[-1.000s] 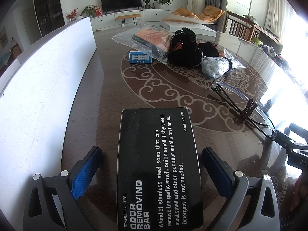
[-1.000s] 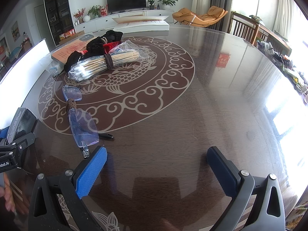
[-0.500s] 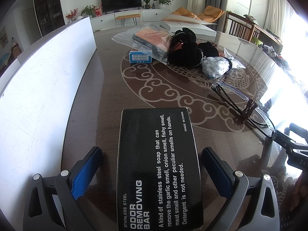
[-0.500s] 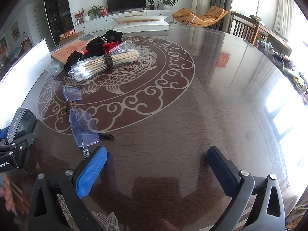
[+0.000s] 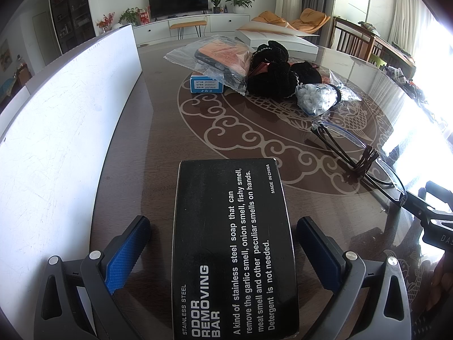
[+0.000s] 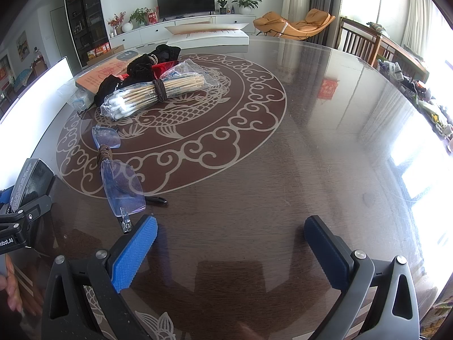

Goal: Organize objects
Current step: 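Hold the black box raised in the left gripper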

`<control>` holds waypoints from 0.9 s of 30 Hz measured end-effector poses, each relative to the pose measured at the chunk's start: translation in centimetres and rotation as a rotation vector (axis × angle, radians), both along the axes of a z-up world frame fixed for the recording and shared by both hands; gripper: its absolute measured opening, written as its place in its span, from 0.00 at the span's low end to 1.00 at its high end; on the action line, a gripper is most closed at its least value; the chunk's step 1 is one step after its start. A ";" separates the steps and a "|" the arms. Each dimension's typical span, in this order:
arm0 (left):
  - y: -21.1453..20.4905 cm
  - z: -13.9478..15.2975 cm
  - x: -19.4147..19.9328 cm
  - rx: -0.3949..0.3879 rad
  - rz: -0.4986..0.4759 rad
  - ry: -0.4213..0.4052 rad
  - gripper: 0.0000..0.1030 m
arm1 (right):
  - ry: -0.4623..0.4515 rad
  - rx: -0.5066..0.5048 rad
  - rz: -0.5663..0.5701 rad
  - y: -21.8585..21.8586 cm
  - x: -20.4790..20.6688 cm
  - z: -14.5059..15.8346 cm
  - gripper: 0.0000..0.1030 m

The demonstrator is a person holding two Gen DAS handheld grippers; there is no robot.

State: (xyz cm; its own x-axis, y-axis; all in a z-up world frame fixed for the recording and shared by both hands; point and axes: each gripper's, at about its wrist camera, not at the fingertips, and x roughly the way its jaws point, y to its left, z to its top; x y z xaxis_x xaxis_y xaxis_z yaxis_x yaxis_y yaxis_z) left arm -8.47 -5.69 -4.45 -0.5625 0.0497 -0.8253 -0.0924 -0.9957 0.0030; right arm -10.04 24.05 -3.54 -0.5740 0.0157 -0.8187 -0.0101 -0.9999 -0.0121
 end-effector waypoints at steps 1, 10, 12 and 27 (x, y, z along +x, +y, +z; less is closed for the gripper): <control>0.0 0.0 0.0 0.000 0.000 0.000 1.00 | 0.000 0.000 0.000 0.0 0.0 0.0 1.00; 0.0 0.0 0.1 0.000 0.000 0.000 1.00 | 0.000 0.000 0.000 0.0 0.0 0.0 1.00; 0.0 0.0 0.0 0.000 0.000 0.000 1.00 | 0.000 0.000 0.000 0.0 0.0 0.0 1.00; -0.1 0.2 -0.7 0.001 -0.007 -0.007 1.00 | 0.000 0.000 0.000 0.0 0.0 0.0 1.00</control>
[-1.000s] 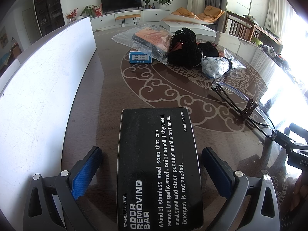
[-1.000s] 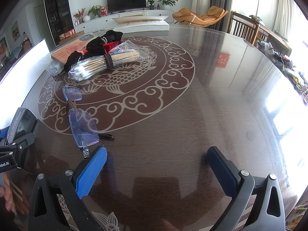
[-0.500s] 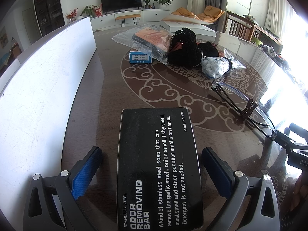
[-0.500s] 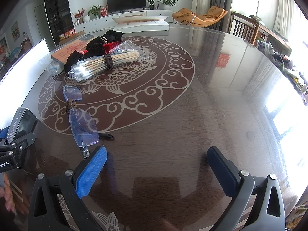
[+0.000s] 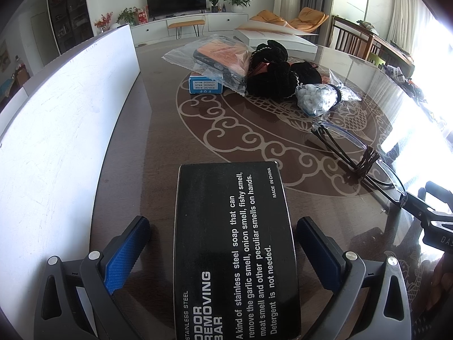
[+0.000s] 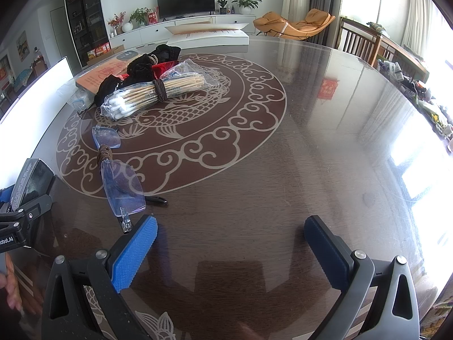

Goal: Organize objects
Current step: 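Hold the black box raised in the left gripper, then grasp the clear rimless glasses with the right gripper while the left gripper holds the box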

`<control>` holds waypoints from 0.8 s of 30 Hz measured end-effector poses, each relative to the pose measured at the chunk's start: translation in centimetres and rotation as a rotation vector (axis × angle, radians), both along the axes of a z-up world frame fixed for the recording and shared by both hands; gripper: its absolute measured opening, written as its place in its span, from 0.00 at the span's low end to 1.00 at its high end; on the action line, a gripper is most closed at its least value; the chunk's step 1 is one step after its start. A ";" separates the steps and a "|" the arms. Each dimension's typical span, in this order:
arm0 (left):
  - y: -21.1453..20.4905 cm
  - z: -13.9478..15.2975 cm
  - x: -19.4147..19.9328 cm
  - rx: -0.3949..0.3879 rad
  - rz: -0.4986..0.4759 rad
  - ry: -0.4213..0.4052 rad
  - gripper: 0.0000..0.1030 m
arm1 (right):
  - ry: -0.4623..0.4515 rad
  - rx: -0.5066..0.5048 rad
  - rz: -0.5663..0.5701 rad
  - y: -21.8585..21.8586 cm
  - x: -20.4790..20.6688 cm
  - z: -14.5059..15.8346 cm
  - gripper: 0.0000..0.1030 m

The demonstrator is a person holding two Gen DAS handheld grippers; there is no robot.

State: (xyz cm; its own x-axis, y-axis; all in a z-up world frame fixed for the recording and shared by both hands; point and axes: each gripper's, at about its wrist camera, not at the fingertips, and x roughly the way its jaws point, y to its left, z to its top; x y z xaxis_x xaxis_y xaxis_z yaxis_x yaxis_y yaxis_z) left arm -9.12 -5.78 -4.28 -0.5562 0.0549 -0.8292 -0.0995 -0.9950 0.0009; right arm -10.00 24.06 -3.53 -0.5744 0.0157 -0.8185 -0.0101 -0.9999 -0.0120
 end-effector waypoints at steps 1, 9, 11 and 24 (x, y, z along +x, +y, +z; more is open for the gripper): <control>0.0 0.0 -0.1 0.000 0.002 0.000 1.00 | 0.000 0.000 0.000 0.0 0.0 0.0 1.00; 0.0 0.1 -0.1 0.003 0.005 0.008 1.00 | -0.001 0.000 -0.001 0.0 0.0 0.0 1.00; -0.1 0.0 -0.1 0.003 0.006 0.008 1.00 | -0.012 -0.001 0.002 0.0 0.0 0.1 1.00; -0.7 0.8 0.0 -0.005 -0.027 -0.022 0.66 | -0.200 -0.080 0.372 -7.7 -6.0 3.5 1.00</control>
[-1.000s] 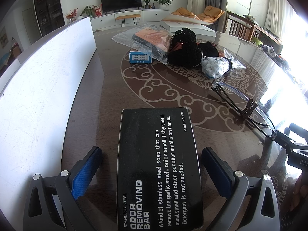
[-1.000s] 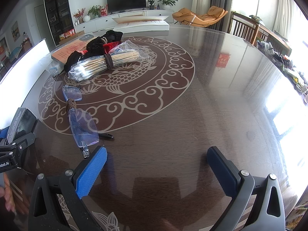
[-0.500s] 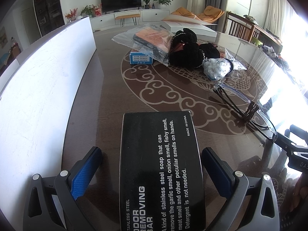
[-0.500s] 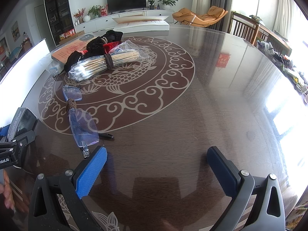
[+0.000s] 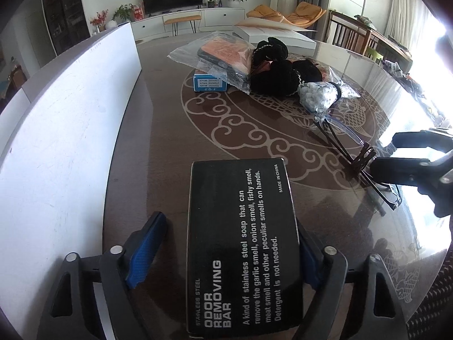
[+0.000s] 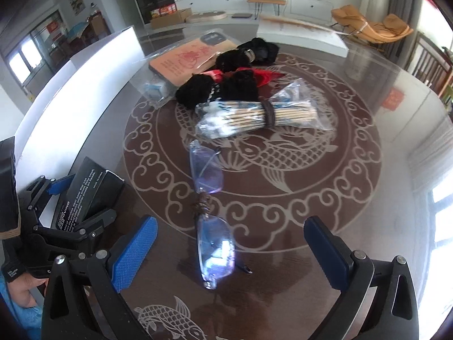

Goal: Organize objects
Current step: 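Grasp the clear rimless glasses with the right gripper while the left gripper holds the box, then carry box and glasses into the cork-bottomed box while both grippers open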

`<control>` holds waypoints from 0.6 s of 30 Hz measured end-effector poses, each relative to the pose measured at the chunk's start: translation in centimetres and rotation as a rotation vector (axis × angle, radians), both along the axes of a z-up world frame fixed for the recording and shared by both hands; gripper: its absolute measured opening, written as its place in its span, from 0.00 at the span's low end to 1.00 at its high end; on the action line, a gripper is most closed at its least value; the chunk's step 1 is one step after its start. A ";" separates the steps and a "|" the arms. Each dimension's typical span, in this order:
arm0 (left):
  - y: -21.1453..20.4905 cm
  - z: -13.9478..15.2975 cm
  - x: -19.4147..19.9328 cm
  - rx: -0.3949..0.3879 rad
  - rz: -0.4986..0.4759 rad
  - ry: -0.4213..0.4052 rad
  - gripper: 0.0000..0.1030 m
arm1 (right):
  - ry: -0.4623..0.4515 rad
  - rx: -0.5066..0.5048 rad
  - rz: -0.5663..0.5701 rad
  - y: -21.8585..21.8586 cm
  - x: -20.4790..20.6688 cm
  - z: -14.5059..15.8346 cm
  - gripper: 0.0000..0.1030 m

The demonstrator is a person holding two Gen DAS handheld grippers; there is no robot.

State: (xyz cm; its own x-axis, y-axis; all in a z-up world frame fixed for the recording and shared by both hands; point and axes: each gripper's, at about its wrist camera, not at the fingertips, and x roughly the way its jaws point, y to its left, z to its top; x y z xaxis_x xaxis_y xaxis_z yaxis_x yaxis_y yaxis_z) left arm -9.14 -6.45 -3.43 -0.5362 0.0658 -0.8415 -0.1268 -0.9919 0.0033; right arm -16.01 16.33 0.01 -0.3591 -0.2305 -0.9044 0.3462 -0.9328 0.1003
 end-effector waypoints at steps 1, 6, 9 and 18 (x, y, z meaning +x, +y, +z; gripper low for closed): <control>0.0 0.3 0.1 -0.005 -0.002 0.009 0.56 | -0.027 0.004 0.021 -0.9 -0.5 -0.4 1.00; -0.4 2.3 1.7 0.041 -0.007 0.036 0.56 | -0.043 0.069 0.063 -3.1 -0.5 -1.5 0.23; -0.6 4.8 3.4 0.092 -0.026 0.070 0.56 | -0.067 -0.028 0.018 -1.4 0.5 -0.5 0.16; -8.7 13.3 8.9 0.279 0.059 0.174 0.56 | 0.071 -0.215 0.042 -4.4 3.5 9.4 0.14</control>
